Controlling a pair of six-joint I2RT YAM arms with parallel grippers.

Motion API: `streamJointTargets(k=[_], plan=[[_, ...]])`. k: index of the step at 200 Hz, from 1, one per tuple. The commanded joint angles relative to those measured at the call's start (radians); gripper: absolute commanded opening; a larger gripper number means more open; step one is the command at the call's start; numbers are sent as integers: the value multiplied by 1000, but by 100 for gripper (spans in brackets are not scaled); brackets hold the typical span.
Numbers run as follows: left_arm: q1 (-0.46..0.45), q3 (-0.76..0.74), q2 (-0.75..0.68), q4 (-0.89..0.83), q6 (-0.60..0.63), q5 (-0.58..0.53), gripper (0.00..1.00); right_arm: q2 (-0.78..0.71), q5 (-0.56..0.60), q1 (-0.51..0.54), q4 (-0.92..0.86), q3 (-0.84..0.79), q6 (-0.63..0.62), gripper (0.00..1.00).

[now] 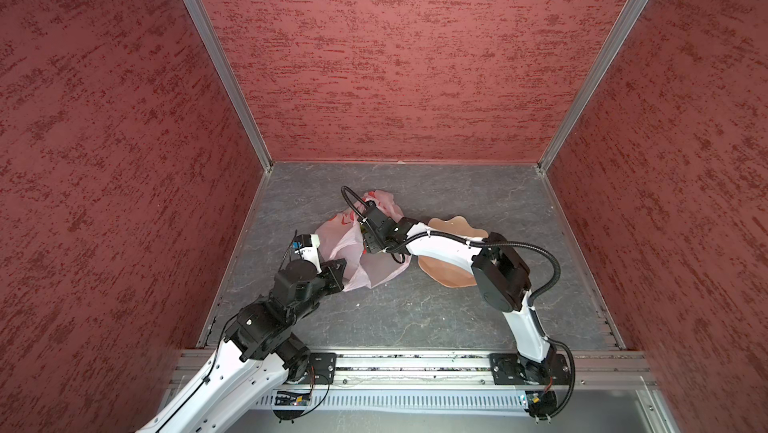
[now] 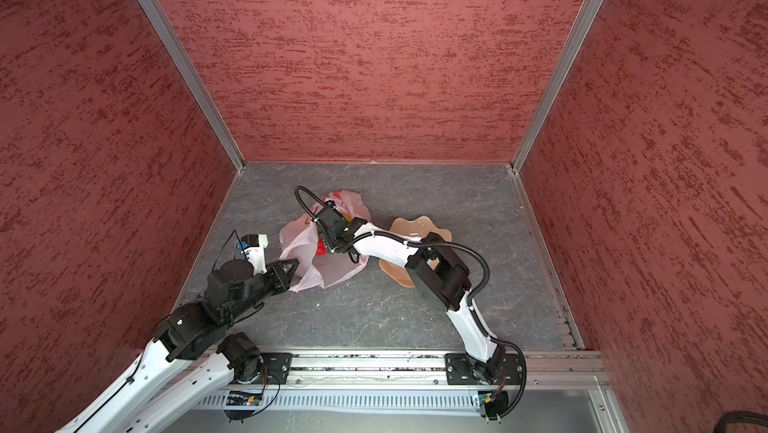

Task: Take the fake fruits out of the plastic bag
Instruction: 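Lower the right gripper onto the cream fruit inside the bag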

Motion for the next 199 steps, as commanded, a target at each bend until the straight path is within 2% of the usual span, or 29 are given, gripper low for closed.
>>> streamJointTargets(k=[1, 119, 165, 199], plan=[[3, -29, 8, 44, 7, 21, 7, 22, -21, -9, 20, -19, 20, 76], [2, -53, 39, 81, 0, 31, 7, 33, -58, -29, 37, -68, 65, 79], [3, -55, 46, 84, 2, 35, 7, 34, -69, -34, 40, -77, 68, 72], [4, -57, 54, 86, 3, 37, 7, 23, -74, -34, 43, -86, 69, 63]])
